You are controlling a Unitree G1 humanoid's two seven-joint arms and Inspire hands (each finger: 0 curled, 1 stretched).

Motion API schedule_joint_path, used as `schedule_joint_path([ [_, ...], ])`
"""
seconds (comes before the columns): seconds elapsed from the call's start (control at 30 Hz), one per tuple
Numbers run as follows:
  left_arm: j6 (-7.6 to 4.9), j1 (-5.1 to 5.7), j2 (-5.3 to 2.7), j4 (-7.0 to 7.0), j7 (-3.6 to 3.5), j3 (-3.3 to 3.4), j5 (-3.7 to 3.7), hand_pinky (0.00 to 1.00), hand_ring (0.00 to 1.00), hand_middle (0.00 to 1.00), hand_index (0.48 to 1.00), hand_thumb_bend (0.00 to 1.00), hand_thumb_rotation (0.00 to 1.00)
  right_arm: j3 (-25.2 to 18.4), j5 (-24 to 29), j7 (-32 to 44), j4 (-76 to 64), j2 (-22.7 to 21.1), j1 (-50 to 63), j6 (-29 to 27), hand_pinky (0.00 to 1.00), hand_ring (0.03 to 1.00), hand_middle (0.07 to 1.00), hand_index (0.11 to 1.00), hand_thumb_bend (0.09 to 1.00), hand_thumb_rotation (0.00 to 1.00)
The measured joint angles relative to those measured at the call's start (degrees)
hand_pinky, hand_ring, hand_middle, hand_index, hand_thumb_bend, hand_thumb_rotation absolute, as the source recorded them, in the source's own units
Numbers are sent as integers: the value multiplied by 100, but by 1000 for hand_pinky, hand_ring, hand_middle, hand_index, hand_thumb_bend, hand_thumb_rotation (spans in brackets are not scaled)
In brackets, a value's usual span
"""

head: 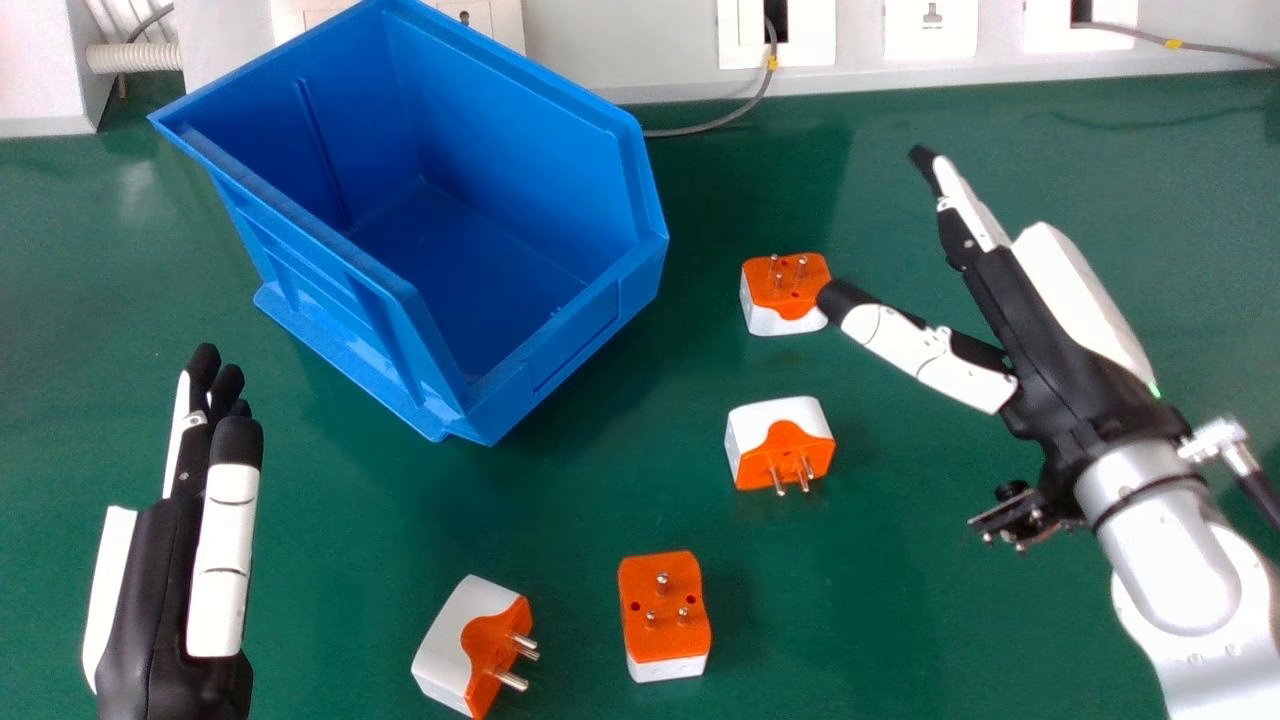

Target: Pick all objects and put in blue box

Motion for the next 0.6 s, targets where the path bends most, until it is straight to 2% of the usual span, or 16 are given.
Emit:
schedule_joint_path([
  [0.17, 8, -2, 9, -1, -21, 2, -9, 1000, 1000, 1000, 1000, 703, 1000, 139, -190, 108, 252, -169, -347, 12, 864, 986, 990, 982, 491, 766],
  [0.33, 14, -4, 38, -1, -109, 7, -12, 1000, 1000, 1000, 1000, 705, 1000, 311, -408, 228, 553, -315, -756, 150, 862, 985, 990, 980, 484, 743],
  [0.47, 29, -23, 53, 1, -140, 18, -23, 1000, 1000, 1000, 1000, 707, 1000, 553, -627, 262, 1092, -383, -1233, 200, 857, 975, 987, 975, 493, 689],
  [0.6, 39, -36, 61, 2, -222, 30, -101, 1000, 1000, 1000, 1000, 708, 1000, 807, -813, 345, 1662, -449, -1692, 180, 853, 964, 978, 965, 516, 630],
])
